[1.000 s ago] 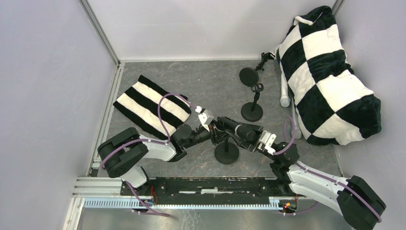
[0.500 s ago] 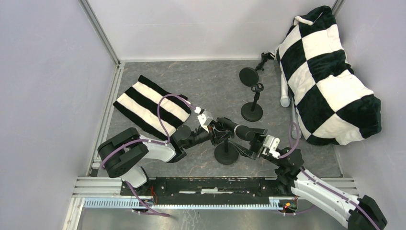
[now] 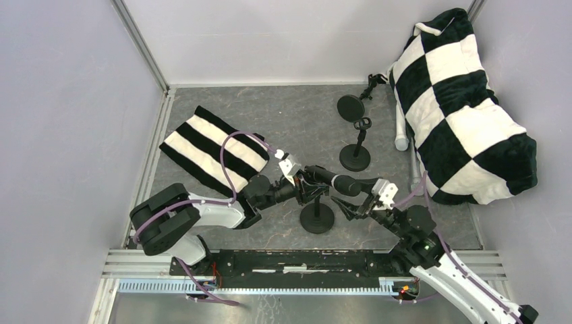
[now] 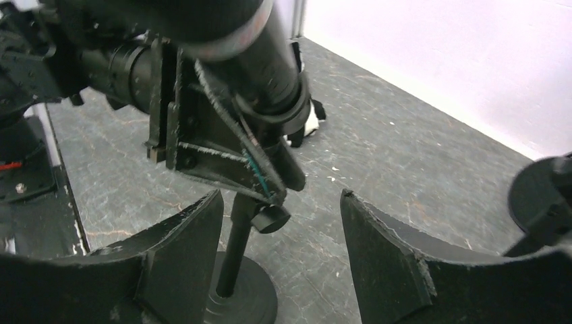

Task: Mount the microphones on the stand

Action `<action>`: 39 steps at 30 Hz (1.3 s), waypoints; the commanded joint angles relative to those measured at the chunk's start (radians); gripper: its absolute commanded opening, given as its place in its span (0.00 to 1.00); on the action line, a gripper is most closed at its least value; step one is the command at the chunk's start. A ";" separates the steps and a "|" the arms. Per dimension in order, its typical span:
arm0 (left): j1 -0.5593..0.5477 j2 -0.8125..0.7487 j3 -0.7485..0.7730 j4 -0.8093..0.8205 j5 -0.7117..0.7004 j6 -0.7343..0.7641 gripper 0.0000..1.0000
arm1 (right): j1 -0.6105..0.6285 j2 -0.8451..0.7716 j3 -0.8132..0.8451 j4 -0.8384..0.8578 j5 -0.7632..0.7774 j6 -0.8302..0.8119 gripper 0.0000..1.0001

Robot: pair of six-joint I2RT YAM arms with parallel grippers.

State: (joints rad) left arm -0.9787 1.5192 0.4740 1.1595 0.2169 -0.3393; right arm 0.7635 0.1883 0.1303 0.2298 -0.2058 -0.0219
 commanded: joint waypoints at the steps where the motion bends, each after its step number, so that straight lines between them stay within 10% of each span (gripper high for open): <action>1: -0.009 -0.041 0.012 -0.193 -0.031 0.029 0.02 | 0.002 -0.008 0.192 -0.312 0.131 0.066 0.71; 15: -0.009 -0.110 0.012 -0.266 -0.141 0.095 0.02 | 0.002 0.238 0.687 -0.877 0.022 0.002 0.76; 39: -0.009 -0.185 0.049 -0.431 -0.199 0.230 0.02 | 0.002 0.477 0.897 -0.860 0.005 0.073 0.73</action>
State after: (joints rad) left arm -0.9905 1.3365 0.5083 0.7971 0.0525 -0.1902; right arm 0.7635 0.6586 0.9951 -0.6720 -0.2050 0.0116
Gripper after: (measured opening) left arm 0.363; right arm 0.740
